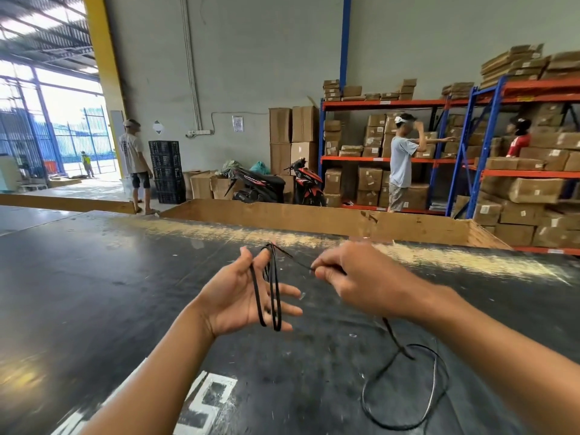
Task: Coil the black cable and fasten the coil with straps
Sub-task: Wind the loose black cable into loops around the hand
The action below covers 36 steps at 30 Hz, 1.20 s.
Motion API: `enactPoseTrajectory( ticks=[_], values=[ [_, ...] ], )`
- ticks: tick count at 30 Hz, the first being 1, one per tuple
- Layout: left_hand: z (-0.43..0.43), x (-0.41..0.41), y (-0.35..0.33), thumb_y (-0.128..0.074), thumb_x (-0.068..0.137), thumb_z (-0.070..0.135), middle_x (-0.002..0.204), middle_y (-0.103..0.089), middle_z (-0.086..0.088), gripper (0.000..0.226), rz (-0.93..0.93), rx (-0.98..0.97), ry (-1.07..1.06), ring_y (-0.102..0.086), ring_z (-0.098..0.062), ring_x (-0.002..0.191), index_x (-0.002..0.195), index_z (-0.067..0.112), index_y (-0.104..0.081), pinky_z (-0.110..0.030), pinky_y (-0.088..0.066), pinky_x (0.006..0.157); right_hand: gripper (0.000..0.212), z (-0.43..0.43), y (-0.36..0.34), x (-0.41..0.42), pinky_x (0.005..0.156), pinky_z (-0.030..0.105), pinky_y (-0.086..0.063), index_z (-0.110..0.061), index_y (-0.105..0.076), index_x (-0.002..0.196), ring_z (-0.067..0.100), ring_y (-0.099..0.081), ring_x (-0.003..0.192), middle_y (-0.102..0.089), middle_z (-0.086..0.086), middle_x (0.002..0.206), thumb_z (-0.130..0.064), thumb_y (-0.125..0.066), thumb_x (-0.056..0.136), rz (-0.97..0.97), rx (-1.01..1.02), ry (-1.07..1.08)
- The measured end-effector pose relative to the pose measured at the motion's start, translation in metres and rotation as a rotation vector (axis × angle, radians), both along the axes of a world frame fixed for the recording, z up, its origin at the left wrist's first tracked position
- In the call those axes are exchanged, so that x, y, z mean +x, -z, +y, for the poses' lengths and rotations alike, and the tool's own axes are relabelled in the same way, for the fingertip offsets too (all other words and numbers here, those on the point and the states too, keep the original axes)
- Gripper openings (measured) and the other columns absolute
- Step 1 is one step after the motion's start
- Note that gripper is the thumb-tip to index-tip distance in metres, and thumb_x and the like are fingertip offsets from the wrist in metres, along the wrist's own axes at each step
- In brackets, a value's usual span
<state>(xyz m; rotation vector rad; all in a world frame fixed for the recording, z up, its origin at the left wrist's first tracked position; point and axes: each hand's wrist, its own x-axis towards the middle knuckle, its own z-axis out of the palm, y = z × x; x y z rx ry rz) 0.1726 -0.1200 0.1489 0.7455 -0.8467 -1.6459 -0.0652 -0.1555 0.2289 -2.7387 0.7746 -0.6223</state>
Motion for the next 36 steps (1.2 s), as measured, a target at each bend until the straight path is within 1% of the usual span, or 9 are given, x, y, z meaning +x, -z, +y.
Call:
enactPoseTrajectory(
  ticks=[3, 5, 12, 20, 23, 26, 29, 33, 36],
  values=[
    [-0.001, 0.007, -0.018, -0.021, 0.09, 0.07, 0.14, -0.044, -0.042, 0.055, -0.002, -0.054, -0.023, -0.041, -0.067, 0.125, 0.139, 0.055, -0.043, -0.076, -0.041, 0.09, 0.021, 0.016, 0.025, -0.002, 0.049, 0.029, -0.04, -0.016, -0.069, 0.097, 0.008, -0.049, 0.047, -0.063, -0.003, 0.061, -0.023, -0.05, 0.098, -0.009, 0.116, -0.048],
    [-0.002, 0.009, -0.028, -0.018, 0.092, 0.07, 0.138, -0.046, -0.042, 0.056, 0.003, -0.082, -0.028, -0.044, -0.066, 0.123, 0.137, 0.054, -0.045, -0.076, -0.039, 0.09, 0.021, 0.021, 0.045, -0.003, 0.049, 0.03, -0.032, -0.009, -0.064, 0.094, 0.012, -0.04, 0.046, -0.058, 0.009, 0.059, -0.022, -0.047, 0.098, -0.001, 0.181, -0.078],
    [0.001, -0.002, -0.047, -0.018, 0.092, 0.071, 0.141, -0.039, -0.044, 0.057, 0.052, -0.177, 0.076, -0.047, -0.065, 0.12, 0.14, 0.053, -0.042, -0.076, -0.043, 0.089, 0.022, 0.046, 0.107, 0.007, 0.048, 0.005, -0.037, -0.022, -0.066, 0.093, -0.006, -0.054, 0.043, -0.062, -0.004, 0.065, -0.03, -0.046, 0.098, 0.044, 0.499, -0.138],
    [0.027, -0.027, -0.048, -0.015, 0.092, 0.071, 0.152, -0.021, -0.038, 0.057, 0.017, -0.242, 0.407, -0.022, -0.064, 0.135, 0.146, 0.056, -0.028, -0.074, -0.036, 0.098, 0.023, 0.003, 0.12, 0.008, 0.063, 0.023, -0.043, -0.029, -0.057, 0.079, 0.008, -0.055, 0.063, -0.055, -0.022, 0.051, -0.023, -0.042, 0.096, 0.177, 0.366, -0.037],
    [0.039, -0.033, -0.042, -0.018, 0.092, 0.07, 0.156, -0.015, -0.036, 0.057, -0.002, -0.207, 0.494, -0.018, -0.062, 0.138, 0.147, 0.057, -0.022, -0.07, -0.037, 0.1, 0.019, -0.028, 0.109, 0.004, 0.068, 0.025, -0.04, -0.025, -0.062, 0.093, 0.007, -0.057, 0.068, -0.057, -0.022, 0.066, -0.026, -0.044, 0.095, 0.226, 0.23, 0.004],
    [0.046, -0.041, -0.037, -0.018, 0.089, 0.071, 0.156, -0.022, -0.033, 0.059, -0.058, -0.168, 0.535, -0.032, -0.055, 0.137, 0.146, 0.057, -0.023, -0.068, -0.038, 0.1, 0.02, -0.055, 0.081, 0.003, 0.066, 0.029, -0.043, -0.025, -0.061, 0.09, 0.023, -0.063, 0.086, -0.068, -0.008, 0.088, -0.023, -0.042, 0.096, 0.355, 0.152, 0.035],
    [0.046, -0.049, -0.03, -0.018, 0.088, 0.072, 0.151, -0.03, -0.032, 0.059, -0.136, -0.113, 0.549, -0.04, -0.051, 0.133, 0.145, 0.058, -0.027, -0.068, -0.038, 0.1, 0.031, -0.074, 0.047, 0.003, 0.068, 0.034, -0.045, -0.015, -0.063, 0.083, 0.021, -0.062, 0.076, -0.069, 0.004, 0.085, -0.03, -0.042, 0.101, 0.351, 0.116, 0.082],
    [0.038, -0.057, -0.014, -0.02, 0.088, 0.073, 0.146, -0.027, -0.034, 0.059, -0.211, -0.003, 0.534, -0.027, -0.057, 0.136, 0.143, 0.057, -0.032, -0.069, -0.028, 0.104, 0.033, -0.079, 0.01, 0.008, 0.056, 0.03, -0.038, -0.026, -0.056, 0.067, 0.01, -0.053, 0.061, -0.06, -0.006, 0.069, -0.03, -0.049, 0.099, 0.316, 0.039, 0.088],
    [0.027, -0.057, -0.003, -0.022, 0.087, 0.074, 0.141, -0.034, -0.033, 0.058, -0.241, 0.071, 0.449, -0.039, -0.054, 0.128, 0.141, 0.057, -0.036, -0.073, -0.026, 0.102, 0.029, -0.074, -0.007, 0.011, 0.052, 0.027, -0.036, -0.026, -0.06, 0.068, 0.009, -0.056, 0.061, -0.066, -0.007, 0.073, -0.036, -0.056, 0.095, 0.346, 0.011, 0.113]
  ],
)
